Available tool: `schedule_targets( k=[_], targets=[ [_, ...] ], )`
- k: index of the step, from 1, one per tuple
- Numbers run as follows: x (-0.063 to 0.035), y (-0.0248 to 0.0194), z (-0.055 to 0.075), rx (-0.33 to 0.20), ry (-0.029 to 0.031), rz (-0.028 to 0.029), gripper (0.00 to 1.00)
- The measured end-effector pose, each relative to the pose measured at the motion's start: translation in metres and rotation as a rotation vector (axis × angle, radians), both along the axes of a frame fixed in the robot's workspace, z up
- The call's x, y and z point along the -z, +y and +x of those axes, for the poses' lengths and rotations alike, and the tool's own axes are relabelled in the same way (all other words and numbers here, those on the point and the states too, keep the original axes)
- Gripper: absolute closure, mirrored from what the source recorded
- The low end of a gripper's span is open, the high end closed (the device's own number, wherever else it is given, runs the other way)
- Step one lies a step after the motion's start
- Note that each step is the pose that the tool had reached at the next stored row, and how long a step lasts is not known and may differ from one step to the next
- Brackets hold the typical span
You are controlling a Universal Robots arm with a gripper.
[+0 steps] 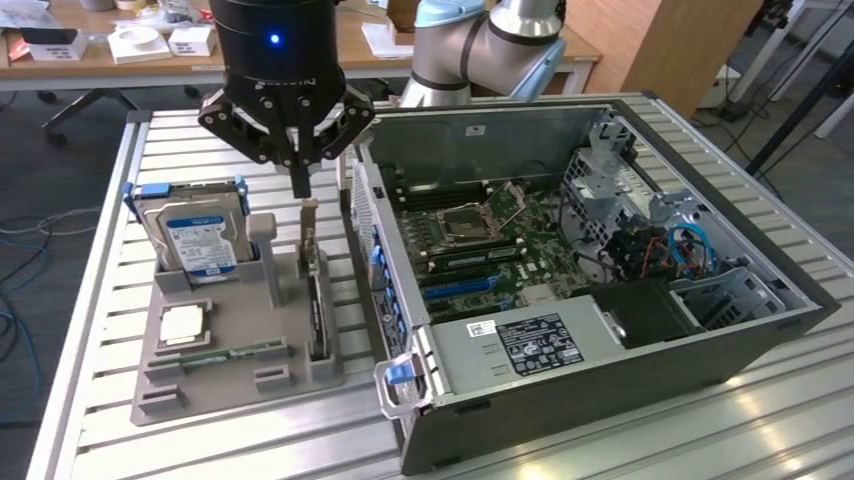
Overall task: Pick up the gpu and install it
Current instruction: 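Reach for the gpu, then pick up the gpu and move the gpu toward the slot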
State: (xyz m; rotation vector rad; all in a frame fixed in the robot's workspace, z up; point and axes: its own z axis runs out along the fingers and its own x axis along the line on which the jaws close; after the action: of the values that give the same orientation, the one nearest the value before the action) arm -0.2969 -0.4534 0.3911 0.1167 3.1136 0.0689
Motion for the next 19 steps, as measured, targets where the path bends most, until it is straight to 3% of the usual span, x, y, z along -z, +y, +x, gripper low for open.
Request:
schedule_targets(
  k=[4, 9, 19],
  targets=[
    [-0.0001, -0.0001, 0.0, 0.0, 0.0001, 0.0, 0.9],
    [0.0, -0.0036, -0.0002, 0.0, 0.0001, -0.0001, 0.9],
    [0.0, -0.0036, -0.0002, 0.0, 0.0, 0.0001, 0.9]
  ],
)
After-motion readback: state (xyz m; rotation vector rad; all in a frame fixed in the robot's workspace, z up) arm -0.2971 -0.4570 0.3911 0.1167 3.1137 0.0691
